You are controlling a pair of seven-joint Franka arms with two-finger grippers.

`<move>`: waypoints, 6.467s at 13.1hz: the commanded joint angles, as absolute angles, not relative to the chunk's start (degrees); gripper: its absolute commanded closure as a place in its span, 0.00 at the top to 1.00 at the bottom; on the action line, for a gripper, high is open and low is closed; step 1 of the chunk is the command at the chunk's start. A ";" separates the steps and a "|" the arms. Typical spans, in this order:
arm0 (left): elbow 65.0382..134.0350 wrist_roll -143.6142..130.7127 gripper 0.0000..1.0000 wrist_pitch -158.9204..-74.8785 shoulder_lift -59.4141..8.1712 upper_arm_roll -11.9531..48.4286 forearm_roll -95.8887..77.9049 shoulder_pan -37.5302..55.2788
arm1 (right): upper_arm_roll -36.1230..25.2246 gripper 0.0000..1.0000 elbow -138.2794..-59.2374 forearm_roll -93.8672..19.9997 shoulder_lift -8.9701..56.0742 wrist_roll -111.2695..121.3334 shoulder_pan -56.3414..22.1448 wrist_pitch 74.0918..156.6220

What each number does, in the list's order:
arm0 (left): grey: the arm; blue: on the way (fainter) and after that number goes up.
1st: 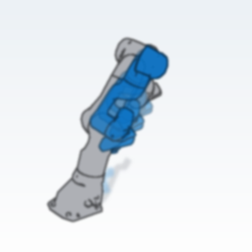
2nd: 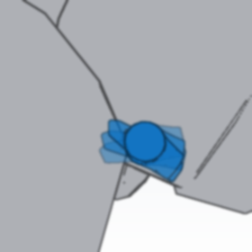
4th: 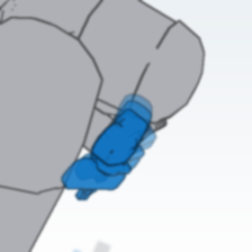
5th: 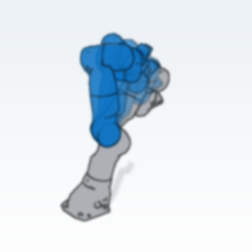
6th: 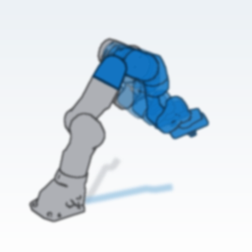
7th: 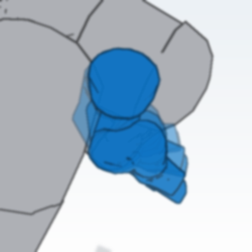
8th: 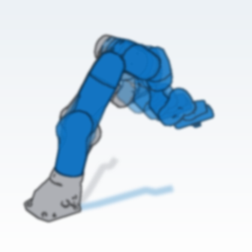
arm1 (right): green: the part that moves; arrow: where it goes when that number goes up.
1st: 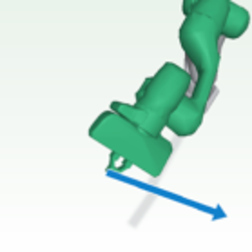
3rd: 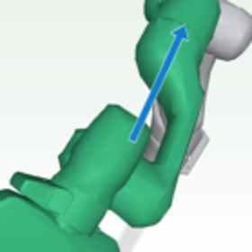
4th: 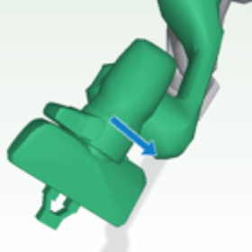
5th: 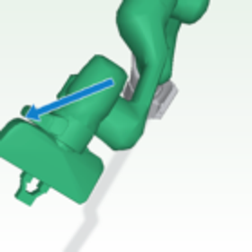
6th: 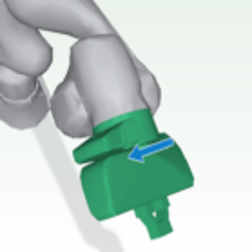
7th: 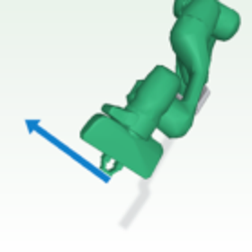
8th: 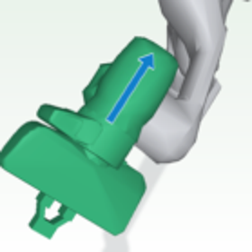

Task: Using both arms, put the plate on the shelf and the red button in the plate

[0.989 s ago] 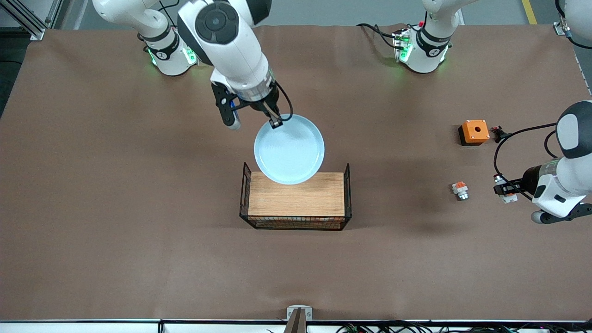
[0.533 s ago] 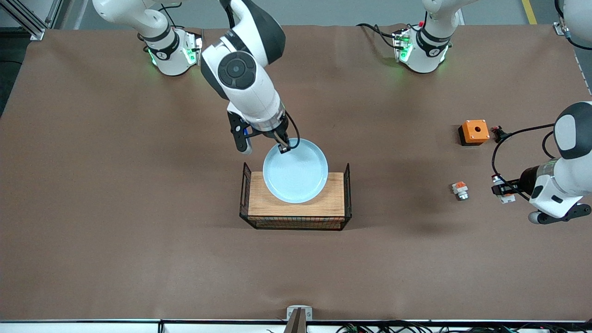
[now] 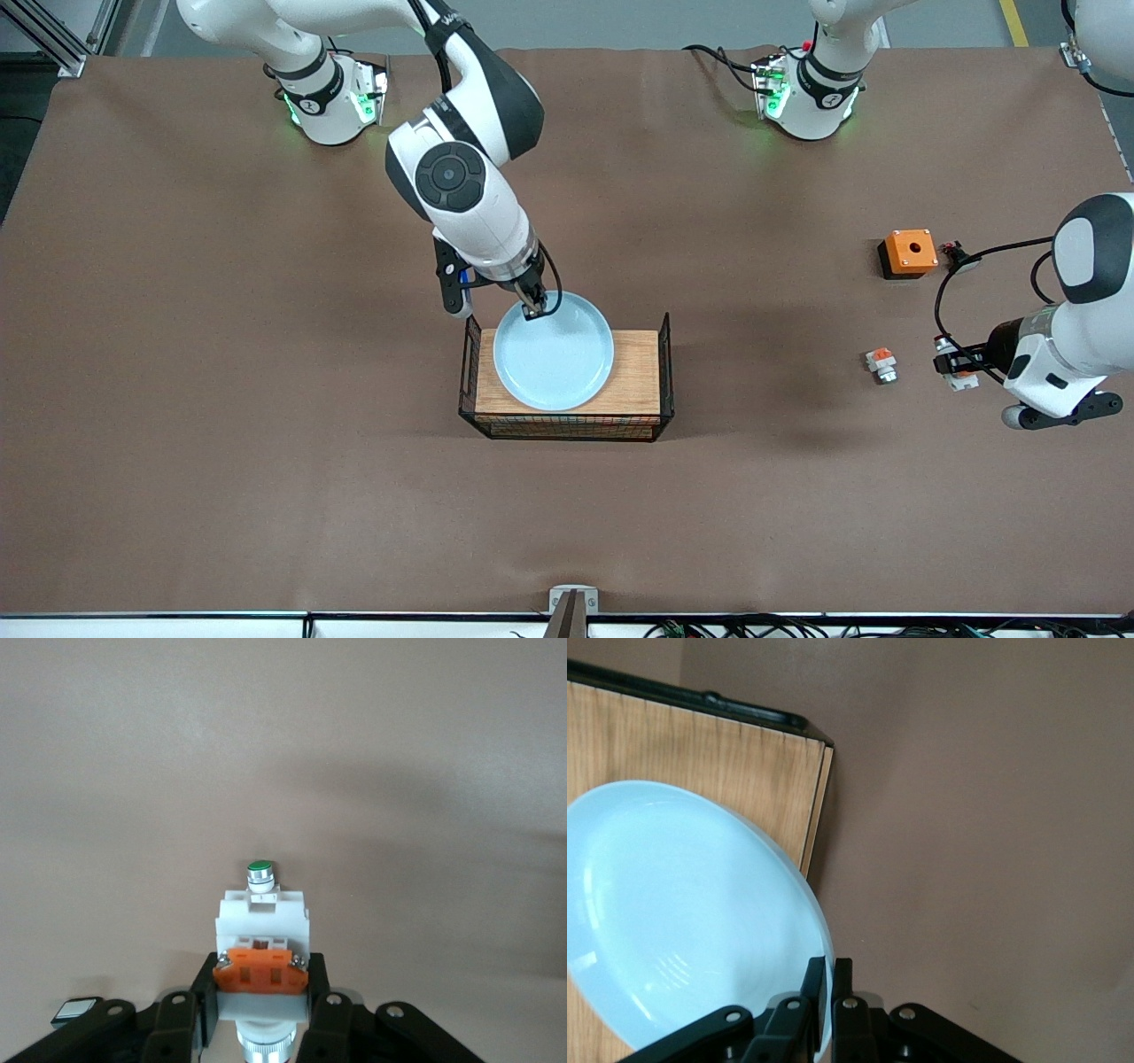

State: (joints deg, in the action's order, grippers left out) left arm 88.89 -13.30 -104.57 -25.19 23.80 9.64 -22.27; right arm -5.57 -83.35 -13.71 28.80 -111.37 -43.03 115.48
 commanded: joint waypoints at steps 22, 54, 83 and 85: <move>82.18 -48.30 0.00 -94.75 -21.79 46.03 2.37 -21.89 | -7.12 1.00 -87.61 -8.88 -1.30 -64.99 -29.72 80.07; 79.10 -72.02 1.00 -109.97 -20.41 16.88 4.66 13.64 | 5.36 1.00 -87.54 -1.14 -5.45 -1.14 6.68 85.43; 93.69 -10.63 1.00 -87.45 6.33 5.54 0.71 1.85 | 4.48 1.00 -81.83 -0.53 0.97 1.85 7.21 85.87; 93.34 -9.68 1.00 -87.28 5.98 5.80 0.70 1.93 | 4.48 1.00 -81.74 -0.44 0.97 1.85 7.29 85.96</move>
